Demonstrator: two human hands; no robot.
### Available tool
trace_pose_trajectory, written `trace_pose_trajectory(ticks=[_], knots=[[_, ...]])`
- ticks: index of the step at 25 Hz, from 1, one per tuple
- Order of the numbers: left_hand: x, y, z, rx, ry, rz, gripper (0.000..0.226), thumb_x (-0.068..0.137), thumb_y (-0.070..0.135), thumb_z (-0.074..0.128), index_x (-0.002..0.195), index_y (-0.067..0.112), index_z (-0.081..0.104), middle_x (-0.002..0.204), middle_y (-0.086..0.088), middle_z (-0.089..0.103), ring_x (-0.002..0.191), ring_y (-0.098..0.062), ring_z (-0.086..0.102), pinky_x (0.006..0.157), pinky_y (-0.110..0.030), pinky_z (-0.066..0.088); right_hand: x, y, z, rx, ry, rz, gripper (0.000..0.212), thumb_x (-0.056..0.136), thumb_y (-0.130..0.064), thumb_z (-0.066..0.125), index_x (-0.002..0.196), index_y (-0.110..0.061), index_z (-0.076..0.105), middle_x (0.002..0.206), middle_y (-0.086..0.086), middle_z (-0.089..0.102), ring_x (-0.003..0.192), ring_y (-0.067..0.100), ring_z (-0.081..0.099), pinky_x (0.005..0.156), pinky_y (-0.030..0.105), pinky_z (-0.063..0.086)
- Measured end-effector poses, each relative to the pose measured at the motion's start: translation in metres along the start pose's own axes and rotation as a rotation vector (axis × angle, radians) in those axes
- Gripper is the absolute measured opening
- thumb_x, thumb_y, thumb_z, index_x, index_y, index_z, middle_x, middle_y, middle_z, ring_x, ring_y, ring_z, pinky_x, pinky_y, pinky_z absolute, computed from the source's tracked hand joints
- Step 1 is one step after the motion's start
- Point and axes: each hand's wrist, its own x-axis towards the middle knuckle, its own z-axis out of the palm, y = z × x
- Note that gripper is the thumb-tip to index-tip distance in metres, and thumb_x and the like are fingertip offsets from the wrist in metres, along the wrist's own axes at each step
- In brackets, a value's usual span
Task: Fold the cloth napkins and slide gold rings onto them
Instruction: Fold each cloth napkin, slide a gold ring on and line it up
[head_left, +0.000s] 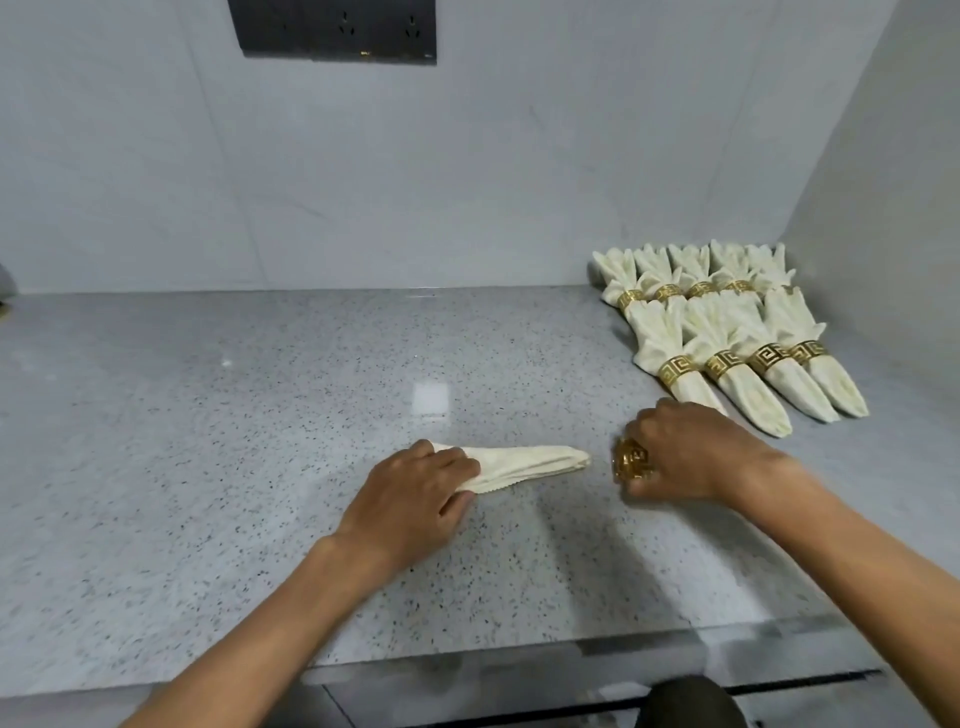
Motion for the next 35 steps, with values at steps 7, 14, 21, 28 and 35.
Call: trace_pose_trajectory(ticks=[7, 14, 21, 28, 35], knots=[[0.001, 0.005, -0.006, -0.069, -0.015, -0.041, 0.027, 0.086, 0.037, 0.066, 0.109, 0.023, 0.065, 0.099, 0.011, 0.071, 0.085, -0.014, 0.057, 0.07, -0.026, 0.044, 0.046, -0.049, 0.002, 0.281, 0.083, -0.277, 0.042, 0.086, -0.063, 0.057, 0.112, -0.031, 0.058, 0.104, -0.009, 0.057, 0.096, 0.012, 0.048, 0.081, 0.034, 0.046], [0.024, 0.012, -0.017, 0.289, -0.177, -0.052, 0.03, 0.085, 0.024, 0.059, 0.114, 0.016, 0.059, 0.103, -0.001, 0.07, 0.102, -0.023, 0.055, 0.092, -0.04, 0.032, 0.064, -0.069, 0.017, 0.559, 0.145, -0.336, 0.046, 0.085, -0.07, 0.051, 0.103, -0.029, 0.061, 0.092, -0.007, 0.056, 0.083, 0.011, 0.051, 0.074, 0.039, 0.048], [0.041, 0.006, -0.032, 0.129, -0.274, 0.097, 0.018, 0.088, 0.032, 0.048, 0.099, 0.021, 0.058, 0.087, 0.003, 0.064, 0.084, -0.017, 0.05, 0.09, -0.035, 0.032, 0.056, -0.068, 0.022, 0.738, 0.087, -0.332, 0.074, 0.077, -0.088, 0.033, 0.106, -0.028, 0.065, 0.093, -0.006, 0.058, 0.086, 0.011, 0.055, 0.079, 0.041, 0.048], [0.043, 0.008, -0.036, 0.213, -0.255, 0.16, 0.025, 0.09, 0.025, 0.046, 0.113, 0.018, 0.054, 0.084, 0.001, 0.066, 0.077, -0.019, 0.054, 0.091, -0.034, 0.031, 0.021, -0.079, 0.037, 0.745, 0.33, -0.183, 0.076, 0.072, -0.069, 0.066, 0.134, -0.03, 0.046, 0.117, -0.013, 0.059, 0.097, 0.006, 0.054, 0.081, 0.029, 0.05], [0.053, 0.024, -0.058, 0.094, -0.48, 0.181, 0.044, 0.093, 0.048, 0.045, 0.13, 0.025, 0.039, 0.08, 0.0, 0.061, 0.082, -0.021, 0.055, 0.097, -0.036, 0.026, -0.001, -0.083, 0.054, 0.692, 0.473, -0.156, 0.047, 0.089, -0.044, 0.065, 0.133, -0.037, 0.051, 0.097, -0.003, 0.066, 0.079, 0.012, 0.055, 0.068, 0.028, 0.046]])
